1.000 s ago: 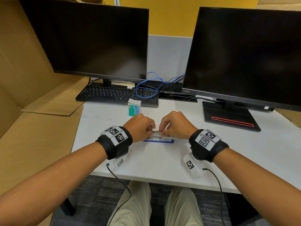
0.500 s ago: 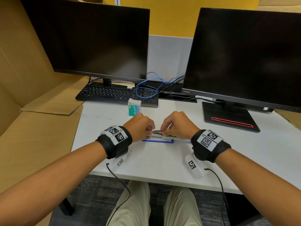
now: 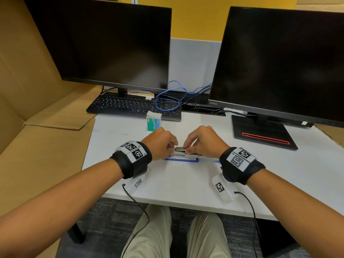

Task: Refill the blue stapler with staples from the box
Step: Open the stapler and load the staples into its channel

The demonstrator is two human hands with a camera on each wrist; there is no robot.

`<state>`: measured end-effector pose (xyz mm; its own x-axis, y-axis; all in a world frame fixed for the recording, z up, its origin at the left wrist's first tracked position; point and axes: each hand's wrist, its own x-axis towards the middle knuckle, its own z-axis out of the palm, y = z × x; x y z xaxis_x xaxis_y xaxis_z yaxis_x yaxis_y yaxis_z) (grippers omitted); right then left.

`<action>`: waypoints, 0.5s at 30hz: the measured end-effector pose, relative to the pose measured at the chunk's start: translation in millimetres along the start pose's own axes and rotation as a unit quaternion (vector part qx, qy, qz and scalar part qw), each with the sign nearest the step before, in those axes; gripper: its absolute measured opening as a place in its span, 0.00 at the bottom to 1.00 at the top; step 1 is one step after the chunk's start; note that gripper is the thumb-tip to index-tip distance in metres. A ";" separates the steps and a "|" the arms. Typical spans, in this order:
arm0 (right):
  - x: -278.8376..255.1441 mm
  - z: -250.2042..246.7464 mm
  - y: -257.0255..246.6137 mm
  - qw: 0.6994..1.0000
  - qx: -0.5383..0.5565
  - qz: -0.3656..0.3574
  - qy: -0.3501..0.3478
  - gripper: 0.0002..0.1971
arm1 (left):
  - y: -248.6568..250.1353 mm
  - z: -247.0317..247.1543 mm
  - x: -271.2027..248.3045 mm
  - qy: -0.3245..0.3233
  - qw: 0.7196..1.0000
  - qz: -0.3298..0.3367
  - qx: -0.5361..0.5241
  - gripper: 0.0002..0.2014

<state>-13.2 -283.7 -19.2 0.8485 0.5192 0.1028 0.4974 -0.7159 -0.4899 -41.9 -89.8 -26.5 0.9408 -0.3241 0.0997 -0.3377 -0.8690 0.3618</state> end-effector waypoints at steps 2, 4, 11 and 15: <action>-0.7 0.3 -1.3 1.000 0.003 0.000 0.003 0.06 | 0.2 1.4 0.8 0.000 1.000 0.002 0.012 0.16; -1.5 0.9 -2.4 1.000 0.003 -0.001 0.004 0.06 | 3.1 2.0 1.6 0.002 1.000 0.004 0.029 0.13; -2.3 -0.1 -0.3 1.000 0.006 -0.001 0.005 0.07 | 8.9 3.9 4.4 0.004 0.999 -0.002 0.042 0.08; -2.8 -1.0 0.7 1.000 0.009 0.000 0.008 0.07 | 10.1 5.2 5.7 -0.001 0.999 -0.008 0.039 0.07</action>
<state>-15.1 -286.1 -19.0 0.8516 0.5110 0.1171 0.4941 -0.7079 -0.5047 -40.2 -102.3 -27.1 0.9460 -0.3109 0.0919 -0.3241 -0.9004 0.2904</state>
